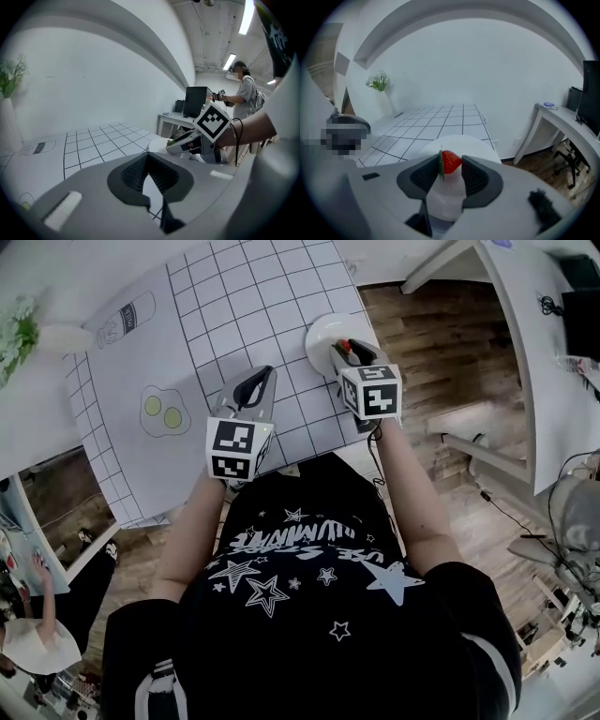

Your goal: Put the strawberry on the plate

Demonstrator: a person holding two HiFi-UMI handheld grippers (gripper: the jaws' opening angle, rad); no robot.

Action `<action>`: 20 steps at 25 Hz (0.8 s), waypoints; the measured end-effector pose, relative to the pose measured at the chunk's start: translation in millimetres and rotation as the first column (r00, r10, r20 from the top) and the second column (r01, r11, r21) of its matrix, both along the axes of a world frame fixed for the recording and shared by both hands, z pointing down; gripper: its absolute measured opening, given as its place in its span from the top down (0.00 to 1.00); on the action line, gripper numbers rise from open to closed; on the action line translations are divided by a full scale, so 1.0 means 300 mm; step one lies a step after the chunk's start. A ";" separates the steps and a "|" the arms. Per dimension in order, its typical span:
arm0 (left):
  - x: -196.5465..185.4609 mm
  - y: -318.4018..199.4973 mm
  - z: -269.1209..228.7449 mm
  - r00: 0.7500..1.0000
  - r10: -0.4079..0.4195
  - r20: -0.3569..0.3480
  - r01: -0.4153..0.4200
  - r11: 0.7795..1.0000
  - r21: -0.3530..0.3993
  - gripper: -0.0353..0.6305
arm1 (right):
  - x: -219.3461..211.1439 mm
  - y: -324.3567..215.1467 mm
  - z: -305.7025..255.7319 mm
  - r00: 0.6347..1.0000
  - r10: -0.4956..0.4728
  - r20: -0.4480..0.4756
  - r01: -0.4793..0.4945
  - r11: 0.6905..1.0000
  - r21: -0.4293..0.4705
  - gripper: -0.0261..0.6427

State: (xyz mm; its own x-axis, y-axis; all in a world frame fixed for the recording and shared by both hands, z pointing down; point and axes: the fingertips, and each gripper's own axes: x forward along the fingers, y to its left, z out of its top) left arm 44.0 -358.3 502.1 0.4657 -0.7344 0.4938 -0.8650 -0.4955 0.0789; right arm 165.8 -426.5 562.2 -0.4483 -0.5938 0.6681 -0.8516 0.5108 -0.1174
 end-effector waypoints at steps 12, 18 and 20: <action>-0.058 0.034 -0.040 1.000 0.008 -0.021 -0.008 0.999 0.046 0.93 | -0.004 0.019 -0.035 0.997 0.019 -0.075 -0.020 1.000 -0.006 0.69; -0.146 0.091 -0.088 0.999 0.016 -0.033 -0.014 0.997 0.073 0.93 | 0.004 0.072 -0.112 0.993 0.089 -0.081 -0.086 0.995 0.041 0.69; -0.179 0.114 -0.099 0.999 0.015 -0.037 -0.012 0.997 0.082 0.93 | -0.002 0.097 -0.140 0.991 0.113 -0.069 -0.109 0.992 0.061 0.69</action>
State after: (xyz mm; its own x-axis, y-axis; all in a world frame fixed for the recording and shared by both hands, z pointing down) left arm -9.8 -324.1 472.3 0.4931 -0.7649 0.4144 -0.8553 -0.5133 0.0703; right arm 165.2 -397.3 520.2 -0.3293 -0.6757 0.6596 -0.9087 0.4166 -0.0270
